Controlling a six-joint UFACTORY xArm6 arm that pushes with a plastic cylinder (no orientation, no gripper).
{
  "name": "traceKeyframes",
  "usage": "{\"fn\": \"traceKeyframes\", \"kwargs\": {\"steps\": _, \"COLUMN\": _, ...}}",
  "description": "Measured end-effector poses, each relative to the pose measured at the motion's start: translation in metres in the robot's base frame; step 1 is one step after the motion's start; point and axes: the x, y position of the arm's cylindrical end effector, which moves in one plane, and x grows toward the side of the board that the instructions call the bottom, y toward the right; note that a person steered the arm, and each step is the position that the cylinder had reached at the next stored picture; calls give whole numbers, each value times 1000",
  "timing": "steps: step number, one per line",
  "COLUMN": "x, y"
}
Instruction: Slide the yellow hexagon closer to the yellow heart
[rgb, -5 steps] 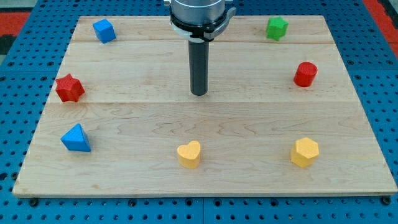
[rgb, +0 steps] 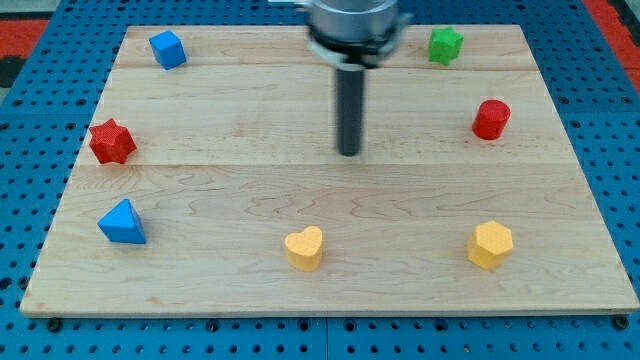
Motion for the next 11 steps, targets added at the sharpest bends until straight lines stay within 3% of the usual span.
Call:
{"fn": "traceKeyframes", "kwargs": {"steps": 1, "x": 19, "y": 27}}
{"fn": "traceKeyframes", "kwargs": {"steps": 2, "x": 34, "y": 123}}
{"fn": "traceKeyframes", "kwargs": {"steps": 3, "x": 83, "y": 156}}
{"fn": "traceKeyframes", "kwargs": {"steps": 4, "x": 118, "y": 154}}
{"fn": "traceKeyframes", "kwargs": {"steps": 5, "x": 118, "y": 152}}
{"fn": "traceKeyframes", "kwargs": {"steps": 7, "x": 122, "y": 61}}
{"fn": "traceKeyframes", "kwargs": {"steps": 9, "x": 150, "y": 59}}
{"fn": "traceKeyframes", "kwargs": {"steps": 11, "x": 157, "y": -65}}
